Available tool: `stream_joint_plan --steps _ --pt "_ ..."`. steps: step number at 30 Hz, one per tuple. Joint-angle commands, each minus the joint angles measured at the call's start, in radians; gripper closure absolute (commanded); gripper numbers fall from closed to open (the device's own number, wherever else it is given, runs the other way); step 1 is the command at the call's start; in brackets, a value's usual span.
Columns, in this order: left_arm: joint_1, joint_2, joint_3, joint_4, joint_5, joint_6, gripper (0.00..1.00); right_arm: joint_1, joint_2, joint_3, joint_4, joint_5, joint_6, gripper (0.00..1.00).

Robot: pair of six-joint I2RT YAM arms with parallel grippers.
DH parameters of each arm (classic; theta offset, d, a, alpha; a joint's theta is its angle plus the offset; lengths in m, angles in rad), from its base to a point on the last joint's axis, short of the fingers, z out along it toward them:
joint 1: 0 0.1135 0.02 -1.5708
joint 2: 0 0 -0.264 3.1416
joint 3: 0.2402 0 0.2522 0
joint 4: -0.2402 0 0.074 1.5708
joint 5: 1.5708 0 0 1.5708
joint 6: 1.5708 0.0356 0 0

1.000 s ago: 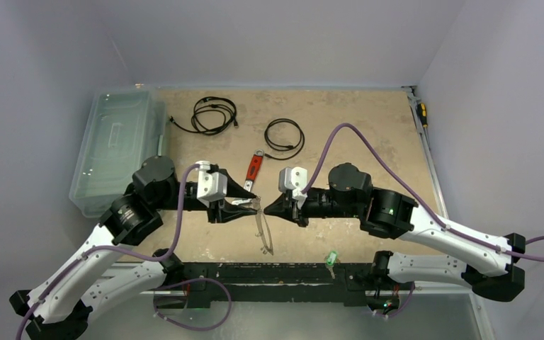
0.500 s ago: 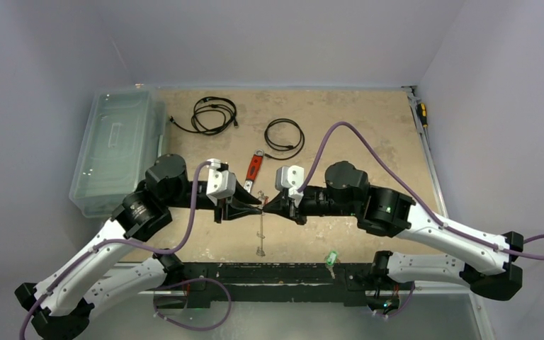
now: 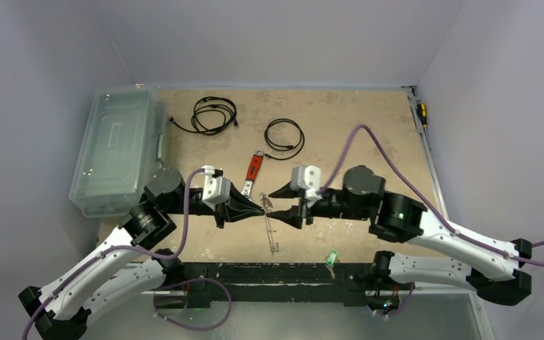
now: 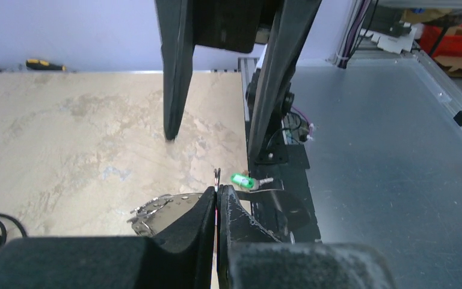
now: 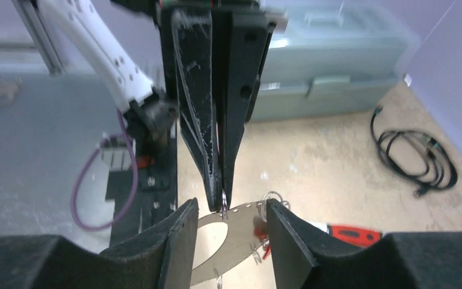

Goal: Put the keys on the keyring

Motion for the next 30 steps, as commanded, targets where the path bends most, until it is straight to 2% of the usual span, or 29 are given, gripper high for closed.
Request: stream_joint_plan --steps 1,4,8,18,23,30 --pt "-0.004 -0.067 -0.076 0.385 0.014 -0.194 1.0 0.007 -0.166 -0.089 0.255 0.0 0.054 0.48" --pt "-0.004 -0.09 -0.155 0.632 0.015 -0.346 1.0 0.006 -0.249 -0.163 0.353 -0.019 0.085 0.48" --pt "-0.005 -0.101 -0.253 0.921 0.006 -0.505 1.0 0.006 -0.283 -0.218 0.433 -0.05 0.122 0.55" --pt "-0.004 -0.016 -0.394 1.501 -0.047 -0.763 1.0 0.006 -0.223 -0.247 0.583 -0.161 0.183 0.66" --pt "-0.004 0.043 -0.42 1.639 -0.047 -0.814 1.0 0.006 -0.164 -0.214 0.59 -0.214 0.174 0.69" --pt "-0.004 0.047 -0.435 1.641 -0.06 -0.805 1.0 0.007 -0.112 -0.198 0.613 -0.226 0.18 0.73"
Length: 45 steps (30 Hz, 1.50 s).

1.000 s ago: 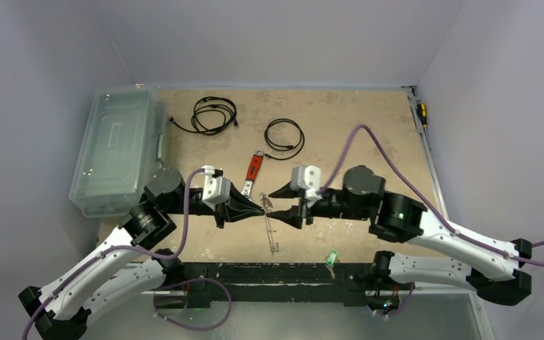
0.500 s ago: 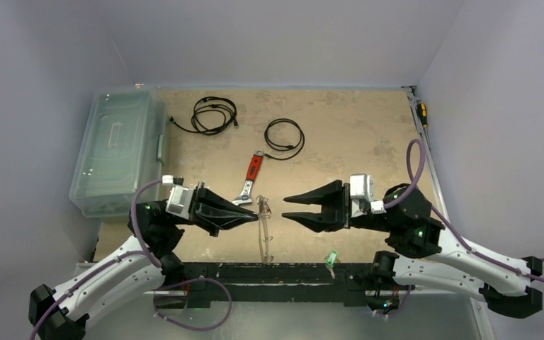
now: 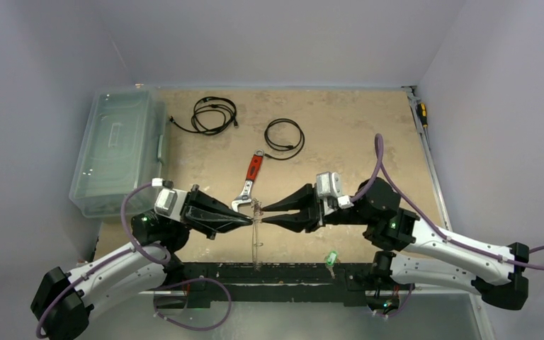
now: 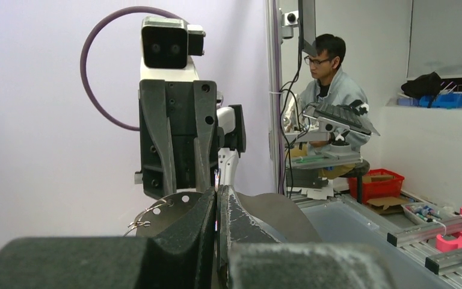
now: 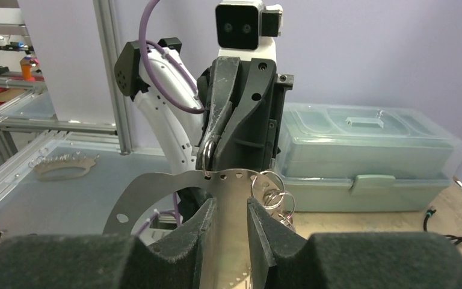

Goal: Put the keys on the keyring

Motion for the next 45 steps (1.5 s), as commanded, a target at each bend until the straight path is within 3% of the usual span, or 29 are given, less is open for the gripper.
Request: stream_joint_plan --steps 1,30,45 --pt "-0.005 -0.006 -0.007 0.108 -0.037 -0.018 1.0 0.005 0.023 0.054 0.064 -0.031 0.013 0.73" --pt "-0.005 -0.04 -0.004 -0.075 -0.078 0.073 1.0 0.005 0.105 0.123 0.047 -0.082 0.033 0.7" --pt "-0.004 -0.092 0.03 -0.298 -0.126 0.172 1.0 0.004 0.103 0.133 0.002 -0.089 0.031 0.66"
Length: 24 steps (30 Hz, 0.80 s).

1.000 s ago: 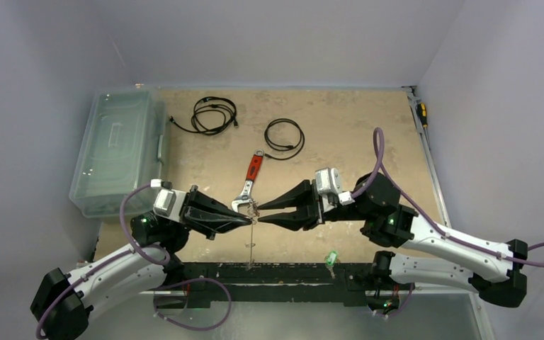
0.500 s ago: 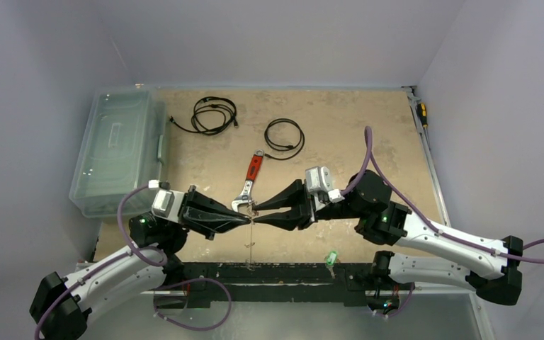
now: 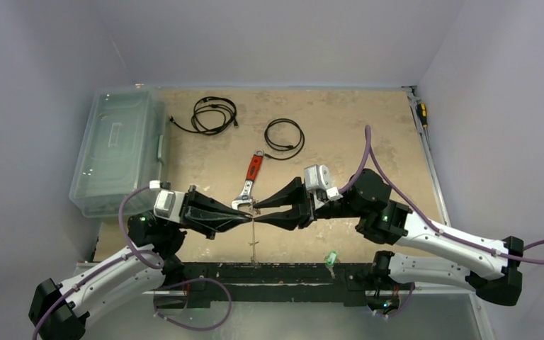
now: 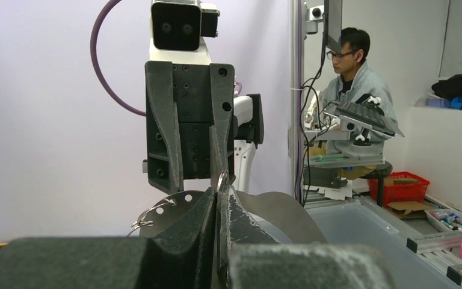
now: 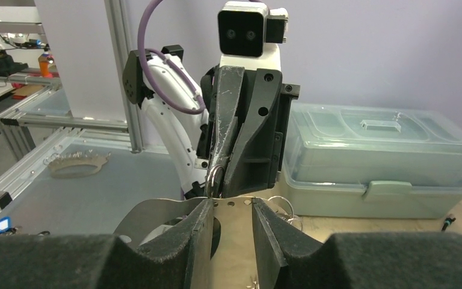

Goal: Put the keys on the keyring

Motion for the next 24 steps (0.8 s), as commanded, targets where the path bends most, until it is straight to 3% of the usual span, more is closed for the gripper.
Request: stream_joint_plan --steps 1,10,18,24 --pt "0.001 -0.001 0.038 -0.123 -0.071 0.071 1.0 0.011 0.002 0.052 0.003 -0.02 0.013 0.65" --pt "0.001 0.007 0.058 -0.206 -0.086 0.105 1.0 0.011 0.016 0.053 -0.012 0.016 0.012 0.66" --pt "0.001 -0.045 0.147 -0.513 -0.136 0.241 1.0 0.011 0.018 0.074 -0.081 0.051 -0.008 0.61" --pt "0.001 -0.039 0.167 -0.583 -0.17 0.267 1.0 0.011 0.009 0.066 -0.084 0.049 -0.014 0.57"
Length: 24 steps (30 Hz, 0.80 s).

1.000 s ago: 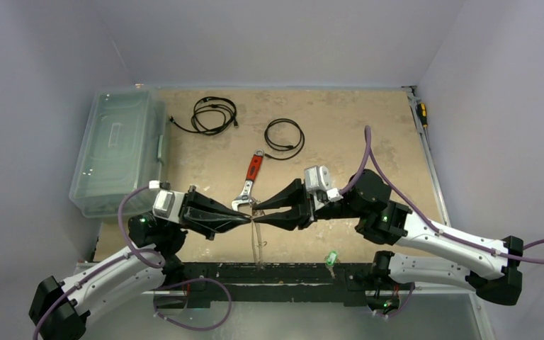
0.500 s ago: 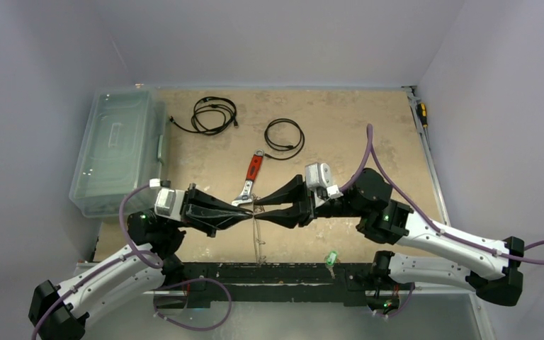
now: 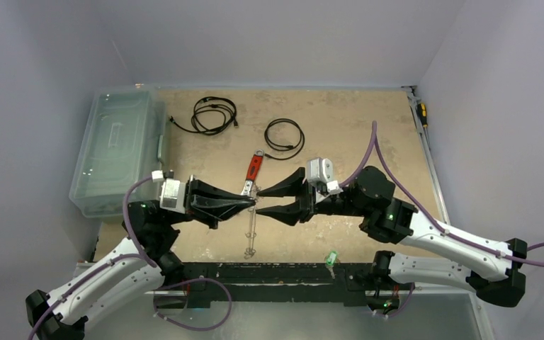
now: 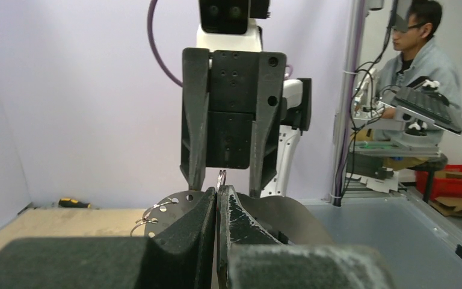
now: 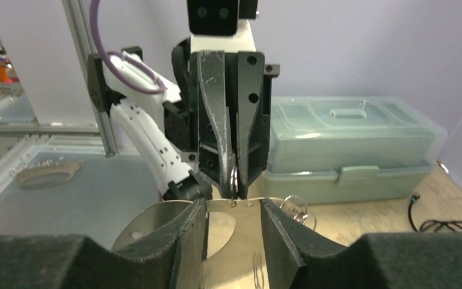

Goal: Put the keys on the keyring

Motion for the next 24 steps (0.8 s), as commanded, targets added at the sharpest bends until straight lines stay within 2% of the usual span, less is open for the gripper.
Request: stream_joint_plan --steps 1,15,20,24 --pt "0.003 0.04 0.03 -0.167 -0.104 0.071 1.0 0.021 0.016 0.026 -0.018 -0.044 -0.001 0.57" --pt "0.001 0.035 0.034 -0.174 -0.057 0.066 1.0 0.022 0.041 0.063 -0.037 -0.017 -0.015 0.7" --pt "-0.003 0.046 0.028 -0.156 -0.034 0.047 1.0 0.022 0.046 0.093 -0.078 0.01 -0.052 0.82" --pt "-0.004 0.044 0.026 -0.145 -0.024 0.042 1.0 0.022 0.034 0.105 -0.1 0.032 -0.061 0.82"
